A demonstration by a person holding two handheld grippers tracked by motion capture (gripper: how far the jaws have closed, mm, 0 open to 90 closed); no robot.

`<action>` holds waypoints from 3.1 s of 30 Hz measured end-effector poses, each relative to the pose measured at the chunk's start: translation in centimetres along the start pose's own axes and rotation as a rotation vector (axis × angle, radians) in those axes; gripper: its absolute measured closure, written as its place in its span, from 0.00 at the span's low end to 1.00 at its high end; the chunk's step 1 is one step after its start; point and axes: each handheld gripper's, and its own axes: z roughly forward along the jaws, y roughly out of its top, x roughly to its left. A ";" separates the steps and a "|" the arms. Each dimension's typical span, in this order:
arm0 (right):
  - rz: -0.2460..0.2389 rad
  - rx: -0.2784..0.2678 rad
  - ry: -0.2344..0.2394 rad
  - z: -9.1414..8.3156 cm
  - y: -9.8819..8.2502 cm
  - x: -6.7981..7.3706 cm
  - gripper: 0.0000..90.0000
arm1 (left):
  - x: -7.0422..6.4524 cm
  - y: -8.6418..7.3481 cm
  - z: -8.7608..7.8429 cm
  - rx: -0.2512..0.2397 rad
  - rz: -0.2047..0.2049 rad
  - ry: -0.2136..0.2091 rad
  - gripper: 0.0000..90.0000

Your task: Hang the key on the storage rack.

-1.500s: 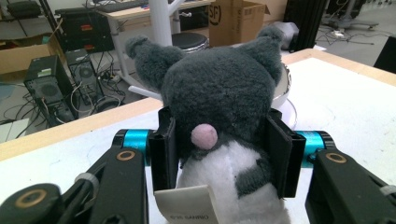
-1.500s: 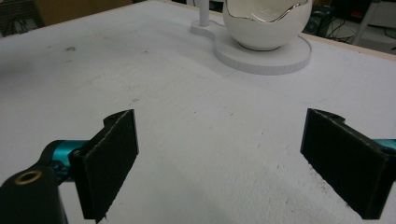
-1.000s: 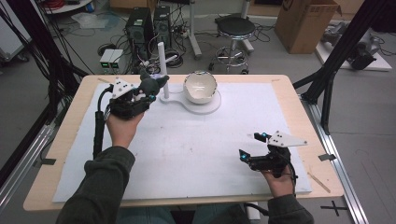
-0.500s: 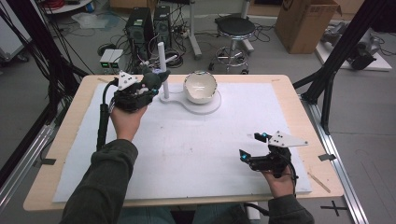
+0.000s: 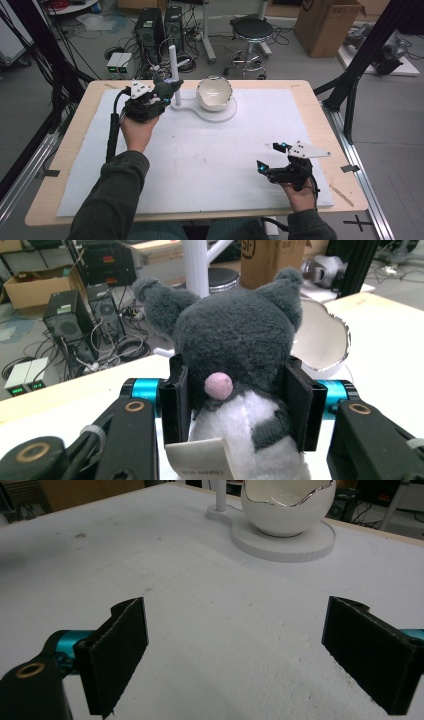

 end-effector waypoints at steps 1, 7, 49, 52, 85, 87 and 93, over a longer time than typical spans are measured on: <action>0.003 0.001 -0.002 0.0 0.0 0.0 0.12 | 0.0 -0.1 0.1 0.005 0.000 0.001 0.58; 0.004 -0.001 -0.002 0.0 0.0 -0.1 0.12 | -0.3 -0.2 0.3 0.012 0.012 -0.002 0.58; 0.011 -0.011 -0.001 -0.2 0.0 -0.3 0.12 | -1.1 -0.7 1.2 0.042 0.067 -0.025 0.58; 0.014 -0.013 0.002 -0.1 0.0 -0.3 0.12 | -1.1 -0.8 1.3 0.044 0.064 -0.024 0.58; 0.016 -0.016 0.003 -0.3 0.0 -0.4 0.12 | -0.9 -2.4 2.8 0.097 0.032 -0.018 0.57; 0.017 -0.016 0.001 -0.3 0.0 -0.4 0.12 | -0.9 -2.5 2.9 0.098 0.030 -0.020 0.56; 0.019 -0.014 0.005 -0.2 0.1 -0.3 0.12 | -0.9 -2.7 3.2 0.110 0.022 -0.019 0.56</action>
